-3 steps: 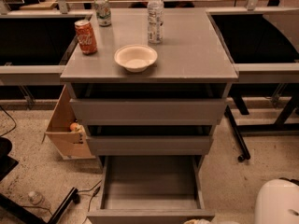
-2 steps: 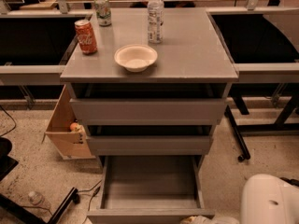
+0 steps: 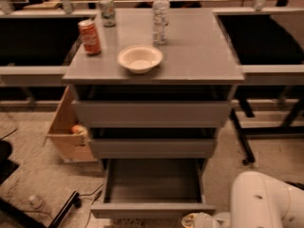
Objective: Close bottom drawer
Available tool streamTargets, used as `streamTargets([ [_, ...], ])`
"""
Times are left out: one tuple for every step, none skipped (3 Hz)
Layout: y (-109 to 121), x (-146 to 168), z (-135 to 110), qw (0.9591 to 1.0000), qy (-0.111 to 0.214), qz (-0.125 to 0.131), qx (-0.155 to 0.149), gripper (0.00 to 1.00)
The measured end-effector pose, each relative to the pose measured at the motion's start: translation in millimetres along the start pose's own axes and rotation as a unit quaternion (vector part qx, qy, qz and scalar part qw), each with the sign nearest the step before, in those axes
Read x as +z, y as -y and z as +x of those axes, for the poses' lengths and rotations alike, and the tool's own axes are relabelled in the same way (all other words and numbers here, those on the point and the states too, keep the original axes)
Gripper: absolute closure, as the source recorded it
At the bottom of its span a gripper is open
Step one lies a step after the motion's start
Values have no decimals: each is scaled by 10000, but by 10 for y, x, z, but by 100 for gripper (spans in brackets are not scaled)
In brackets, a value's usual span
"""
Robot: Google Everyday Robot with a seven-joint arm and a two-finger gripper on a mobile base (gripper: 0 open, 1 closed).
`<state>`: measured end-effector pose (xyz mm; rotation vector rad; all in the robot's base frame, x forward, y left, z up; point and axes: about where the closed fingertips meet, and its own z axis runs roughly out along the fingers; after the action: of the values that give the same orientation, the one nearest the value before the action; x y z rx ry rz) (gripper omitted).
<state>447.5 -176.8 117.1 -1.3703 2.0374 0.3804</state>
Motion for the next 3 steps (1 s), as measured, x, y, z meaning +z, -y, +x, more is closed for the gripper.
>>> streamTargets([
  [426, 132, -50, 9998, 90, -35, -181, 100],
  [412, 127, -47, 9998, 90, -35, -182, 100],
  [881, 158, -130, 9993, 140, 56, -329, 100],
])
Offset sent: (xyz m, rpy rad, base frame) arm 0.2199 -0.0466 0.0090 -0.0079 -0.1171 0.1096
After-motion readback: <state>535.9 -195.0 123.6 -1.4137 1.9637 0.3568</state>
